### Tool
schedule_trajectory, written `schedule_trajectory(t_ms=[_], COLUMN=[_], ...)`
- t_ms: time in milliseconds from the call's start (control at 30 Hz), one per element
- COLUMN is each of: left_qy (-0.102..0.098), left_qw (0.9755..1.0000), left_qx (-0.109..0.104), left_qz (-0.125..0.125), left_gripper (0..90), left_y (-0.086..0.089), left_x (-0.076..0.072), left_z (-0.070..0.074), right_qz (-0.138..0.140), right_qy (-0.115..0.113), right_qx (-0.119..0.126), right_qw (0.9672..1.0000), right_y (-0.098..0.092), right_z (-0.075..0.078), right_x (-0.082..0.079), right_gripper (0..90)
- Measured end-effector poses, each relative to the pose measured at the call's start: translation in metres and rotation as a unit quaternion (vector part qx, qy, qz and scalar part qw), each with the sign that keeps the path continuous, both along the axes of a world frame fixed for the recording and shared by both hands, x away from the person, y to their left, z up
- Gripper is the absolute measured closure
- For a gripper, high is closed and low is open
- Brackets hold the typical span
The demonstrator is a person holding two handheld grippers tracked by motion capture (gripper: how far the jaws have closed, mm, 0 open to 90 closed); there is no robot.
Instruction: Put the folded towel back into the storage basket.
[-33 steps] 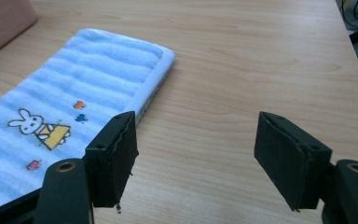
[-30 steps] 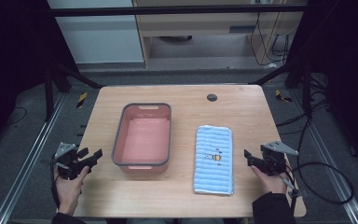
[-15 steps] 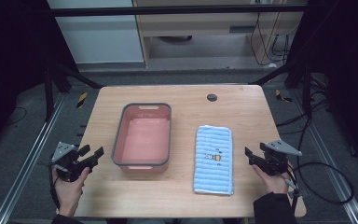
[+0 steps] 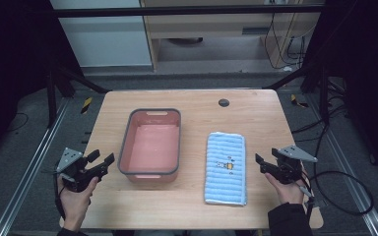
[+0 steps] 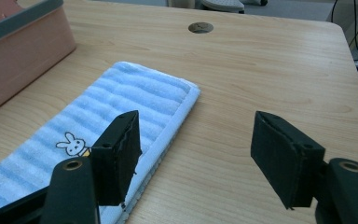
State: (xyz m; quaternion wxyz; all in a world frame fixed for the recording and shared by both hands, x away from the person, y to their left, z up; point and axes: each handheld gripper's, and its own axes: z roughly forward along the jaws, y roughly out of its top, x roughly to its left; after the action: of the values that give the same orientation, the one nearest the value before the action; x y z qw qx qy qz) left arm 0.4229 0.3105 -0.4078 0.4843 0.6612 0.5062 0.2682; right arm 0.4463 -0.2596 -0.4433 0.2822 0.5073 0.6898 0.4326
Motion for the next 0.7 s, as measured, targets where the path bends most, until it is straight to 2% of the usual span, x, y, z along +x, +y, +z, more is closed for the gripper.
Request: schedule_trajectory(t_ms=[333, 700], left_qy=[-0.011, -0.020], left_qw=[0.9994, 0.9987], left_qx=[0.007, 0.012], left_qz=[-0.033, -0.044], left_gripper=[35.9, 35.4], left_y=[-0.021, -0.039], left_x=[0.000, 0.000], left_z=[0.009, 0.015], right_qz=[0.013, 0.015], right_qy=[-0.011, -0.013], right_qx=[0.008, 0.005], right_qw=[0.9998, 0.9998], right_y=[-0.003, -0.007], right_z=[0.011, 0.018], right_x=[0.001, 0.006], right_gripper=[33.6, 37.4])
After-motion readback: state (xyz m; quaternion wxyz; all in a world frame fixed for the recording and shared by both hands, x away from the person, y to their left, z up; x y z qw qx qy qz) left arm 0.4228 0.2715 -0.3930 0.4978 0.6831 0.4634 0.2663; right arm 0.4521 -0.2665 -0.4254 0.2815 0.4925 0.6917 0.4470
